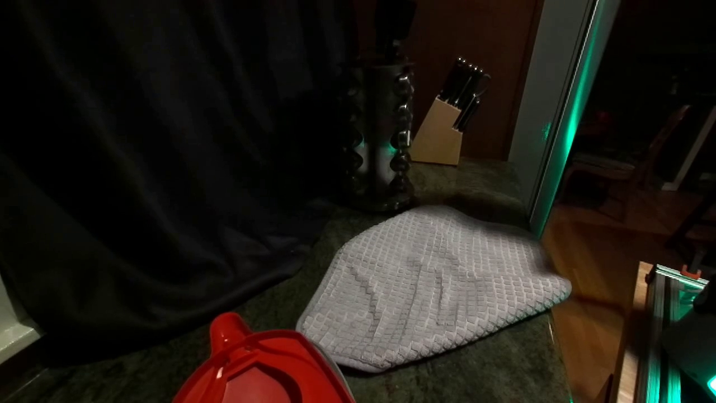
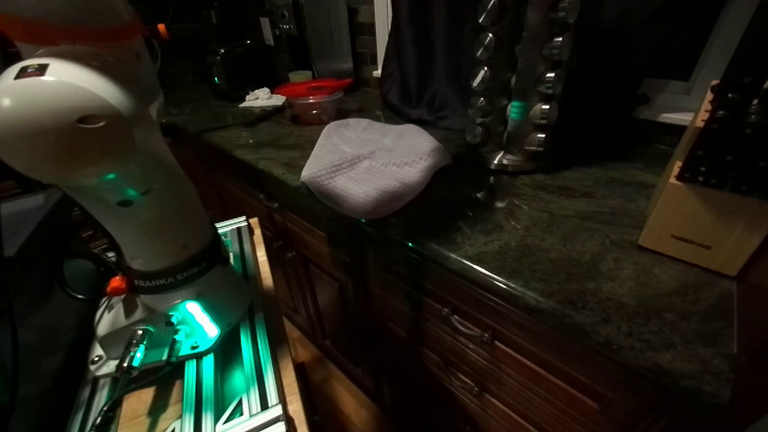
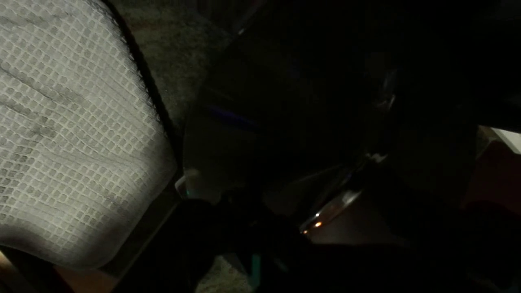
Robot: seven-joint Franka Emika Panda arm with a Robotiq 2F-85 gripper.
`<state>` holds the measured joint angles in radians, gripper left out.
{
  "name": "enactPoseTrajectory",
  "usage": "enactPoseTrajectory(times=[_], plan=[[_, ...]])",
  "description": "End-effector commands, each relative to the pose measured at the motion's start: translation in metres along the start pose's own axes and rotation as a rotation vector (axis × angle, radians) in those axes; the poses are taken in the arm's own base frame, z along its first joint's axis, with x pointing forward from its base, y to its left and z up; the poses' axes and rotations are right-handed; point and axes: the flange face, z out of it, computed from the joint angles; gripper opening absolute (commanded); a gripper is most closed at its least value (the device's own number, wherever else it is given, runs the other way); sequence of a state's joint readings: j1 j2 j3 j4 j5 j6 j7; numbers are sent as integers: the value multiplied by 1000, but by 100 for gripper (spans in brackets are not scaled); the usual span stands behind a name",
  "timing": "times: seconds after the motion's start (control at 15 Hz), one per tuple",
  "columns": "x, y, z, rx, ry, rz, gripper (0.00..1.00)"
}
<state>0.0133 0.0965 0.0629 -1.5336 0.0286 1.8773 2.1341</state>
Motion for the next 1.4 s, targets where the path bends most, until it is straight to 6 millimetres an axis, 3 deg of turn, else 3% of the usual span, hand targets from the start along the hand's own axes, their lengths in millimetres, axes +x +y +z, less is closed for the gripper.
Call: enactPoseTrajectory(times=[0.0, 0.33, 0.8, 1.33], plan=[[-2, -4, -4, -41, 0, 57, 36], [12, -8, -8, -90, 22, 265, 2], [8, -4, -11, -99, 4, 447, 4], [5, -6, -15, -32, 24, 52, 4]])
